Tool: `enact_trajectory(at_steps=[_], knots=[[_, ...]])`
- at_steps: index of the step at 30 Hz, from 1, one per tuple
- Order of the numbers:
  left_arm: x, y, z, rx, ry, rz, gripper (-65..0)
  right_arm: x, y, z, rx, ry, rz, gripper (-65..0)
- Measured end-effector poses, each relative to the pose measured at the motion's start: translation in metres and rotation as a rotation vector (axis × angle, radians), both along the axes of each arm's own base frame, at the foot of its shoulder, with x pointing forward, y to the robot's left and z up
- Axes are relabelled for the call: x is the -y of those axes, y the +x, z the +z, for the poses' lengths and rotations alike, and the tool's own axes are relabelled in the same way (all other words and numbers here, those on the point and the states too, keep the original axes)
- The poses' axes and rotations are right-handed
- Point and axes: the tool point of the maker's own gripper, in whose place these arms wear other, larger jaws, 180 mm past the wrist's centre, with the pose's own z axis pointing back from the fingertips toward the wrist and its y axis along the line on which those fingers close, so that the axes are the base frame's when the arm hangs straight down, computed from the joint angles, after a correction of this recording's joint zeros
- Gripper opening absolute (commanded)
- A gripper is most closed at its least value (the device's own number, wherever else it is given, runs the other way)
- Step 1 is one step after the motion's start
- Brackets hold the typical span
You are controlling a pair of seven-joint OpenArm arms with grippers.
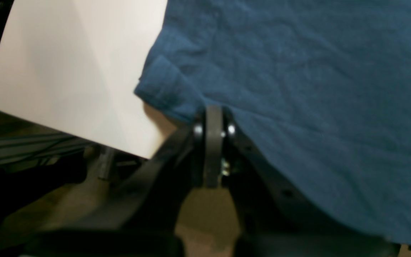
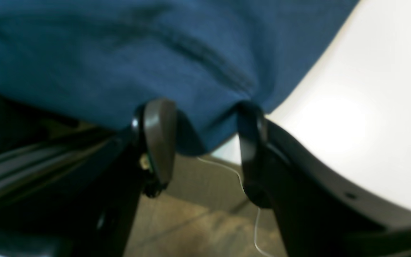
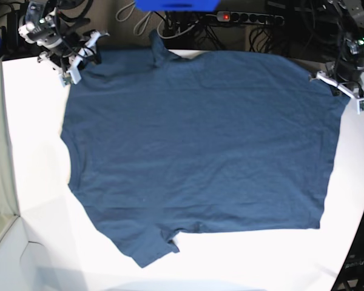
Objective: Layout the t-shirt on the table in an organized manner, then fold the t-shirt properly
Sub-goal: 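Hold the shirt shoulders with both grippers, adjusting the spread, then regrasp the shirt edges with both grippers and pull them taut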
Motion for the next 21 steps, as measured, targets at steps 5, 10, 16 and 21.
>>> enact_trajectory(at_steps=[5, 10, 16, 21], knots=[[0.000, 0.000, 0.000, 0.000, -0.001, 0.001, -65.0, -0.004, 0.012, -0.004, 0.037, 0.047, -0.023, -42.5], [0.000, 0.001, 0.000, 0.002, -0.002, 0.001, -65.0, -0.008, 0.019, -0.008, 0.101, 0.112, -0.058, -64.1], [0.000, 0.003, 0.001, 0.007, -0.002, 0.001, -65.0, -0.010, 0.022, -0.008, 0.115, 0.137, -0.066, -65.0], [0.000, 0.026, 0.015, 0.073, -0.001, 0.001, -65.0, -0.003, 0.030, 0.004, 0.093, 0.033, -0.011, -65.0]])
